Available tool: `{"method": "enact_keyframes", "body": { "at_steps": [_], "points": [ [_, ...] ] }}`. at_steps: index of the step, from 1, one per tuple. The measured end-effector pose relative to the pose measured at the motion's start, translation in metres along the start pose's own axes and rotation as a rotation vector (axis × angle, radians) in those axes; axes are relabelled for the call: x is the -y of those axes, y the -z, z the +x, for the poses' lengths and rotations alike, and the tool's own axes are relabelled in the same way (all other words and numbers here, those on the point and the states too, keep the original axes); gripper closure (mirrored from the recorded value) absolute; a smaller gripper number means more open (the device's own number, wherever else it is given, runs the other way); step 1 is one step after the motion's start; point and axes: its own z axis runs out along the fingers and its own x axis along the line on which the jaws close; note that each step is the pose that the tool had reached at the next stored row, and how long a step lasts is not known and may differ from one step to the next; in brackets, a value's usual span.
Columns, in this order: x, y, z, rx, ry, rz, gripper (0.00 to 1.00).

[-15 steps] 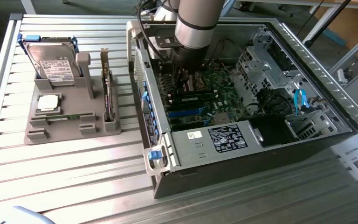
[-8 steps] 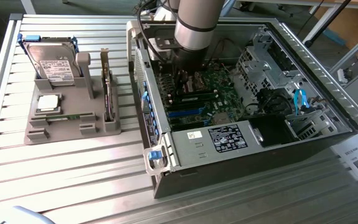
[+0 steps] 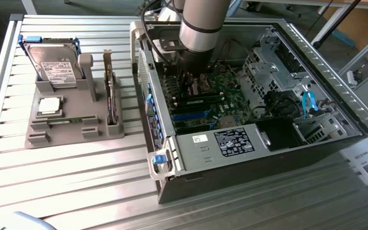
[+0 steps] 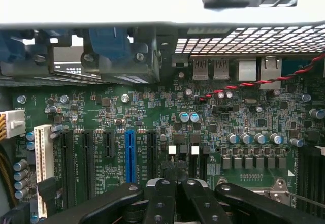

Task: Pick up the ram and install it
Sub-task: 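Press down the ram until it locks into place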

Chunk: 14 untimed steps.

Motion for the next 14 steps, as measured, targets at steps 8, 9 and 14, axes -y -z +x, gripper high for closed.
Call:
{"method": "enact_keyframes", "body": {
  "at_steps": [8,9,14],
  "points": [
    [0.0,-0.0013,0.0,0.0,0.0,0.0,0.9],
    [0.0,-0.0014,0.0,-0.0001,0.0,-0.0001,0.9],
    [0.0,-0.0017,0.0,0.0001,0.0,0.0,0.9]
  ]
}}
